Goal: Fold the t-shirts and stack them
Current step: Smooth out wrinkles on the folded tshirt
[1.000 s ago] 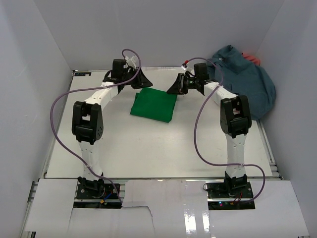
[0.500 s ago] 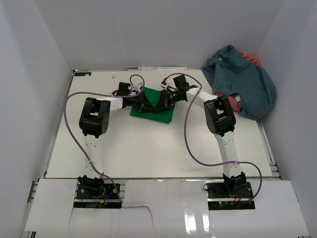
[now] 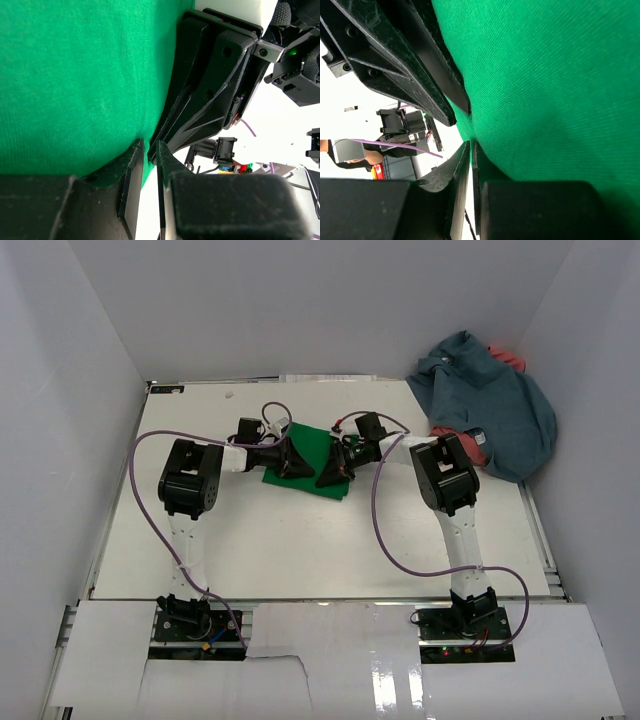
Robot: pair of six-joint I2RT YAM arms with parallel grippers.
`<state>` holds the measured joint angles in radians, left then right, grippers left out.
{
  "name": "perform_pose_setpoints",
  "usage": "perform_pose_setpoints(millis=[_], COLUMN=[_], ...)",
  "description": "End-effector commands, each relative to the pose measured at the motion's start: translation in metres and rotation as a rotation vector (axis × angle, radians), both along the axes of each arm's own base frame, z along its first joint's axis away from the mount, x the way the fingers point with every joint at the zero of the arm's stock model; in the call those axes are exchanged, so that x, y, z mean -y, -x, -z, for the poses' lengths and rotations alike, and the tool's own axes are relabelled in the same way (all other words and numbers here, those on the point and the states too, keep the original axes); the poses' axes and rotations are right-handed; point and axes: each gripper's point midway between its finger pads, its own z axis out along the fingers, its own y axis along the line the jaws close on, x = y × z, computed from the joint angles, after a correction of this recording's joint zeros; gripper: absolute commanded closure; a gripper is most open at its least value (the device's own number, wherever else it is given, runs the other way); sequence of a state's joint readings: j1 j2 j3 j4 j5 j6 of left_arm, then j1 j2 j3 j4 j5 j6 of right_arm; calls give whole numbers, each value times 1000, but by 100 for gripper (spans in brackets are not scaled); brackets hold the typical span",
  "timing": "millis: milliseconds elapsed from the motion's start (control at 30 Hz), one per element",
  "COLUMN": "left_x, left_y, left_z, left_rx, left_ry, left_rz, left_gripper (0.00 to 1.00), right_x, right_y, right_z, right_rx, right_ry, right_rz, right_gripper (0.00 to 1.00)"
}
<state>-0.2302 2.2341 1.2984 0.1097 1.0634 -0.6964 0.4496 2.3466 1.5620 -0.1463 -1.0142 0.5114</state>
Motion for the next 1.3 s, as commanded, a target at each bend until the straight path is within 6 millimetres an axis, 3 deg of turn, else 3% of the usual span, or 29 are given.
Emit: perform_pose_setpoints(millis=[0, 133, 433, 567, 667, 733, 800, 1033, 1067, 1167, 1200, 1267], left_x=[-4, -7, -28, -33, -32, -31, -29, -35, -41, -48, -56, -67], left_y=[-2, -3, 5, 10, 4, 0, -6, -36, -42, -58, -65, -79], left_z=[-15, -8, 9, 15, 13, 12, 10, 6, 6, 8, 10, 12], left_rx=[67, 63, 49, 39, 47, 49, 56, 80, 78, 61, 60, 79], left_ry=[2, -25, -158, -181, -180, -173, -168, -192, -184, -161, -173, -199], left_rz=[-8, -32, -183, -221, -224, -225, -229, -258, -267, -263, -275, -283], left_gripper=[72, 73, 73, 73, 72, 73, 73, 73, 73, 72, 72, 72], right_x=[1, 3, 16, 18, 17, 16, 14, 18, 20, 29, 34, 40], right_y=[1, -4, -44, -47, -47, -51, -53, -47, -43, -27, -21, -7], right_z=[10, 12, 20, 21, 6, -11, -33, -108, -127, -133, -150, -149], right_rx=[12, 15, 59, 51, 81, 124, 165, 297, 333, 345, 382, 378], right_ry=[13, 16, 81, 84, 56, 39, 11, -40, -48, -26, -31, -14], right_rz=[3, 11, 41, 25, 13, 12, 5, 11, 16, 24, 33, 37], right_gripper=[88, 88, 88, 87, 74, 58, 53, 51, 51, 51, 51, 51])
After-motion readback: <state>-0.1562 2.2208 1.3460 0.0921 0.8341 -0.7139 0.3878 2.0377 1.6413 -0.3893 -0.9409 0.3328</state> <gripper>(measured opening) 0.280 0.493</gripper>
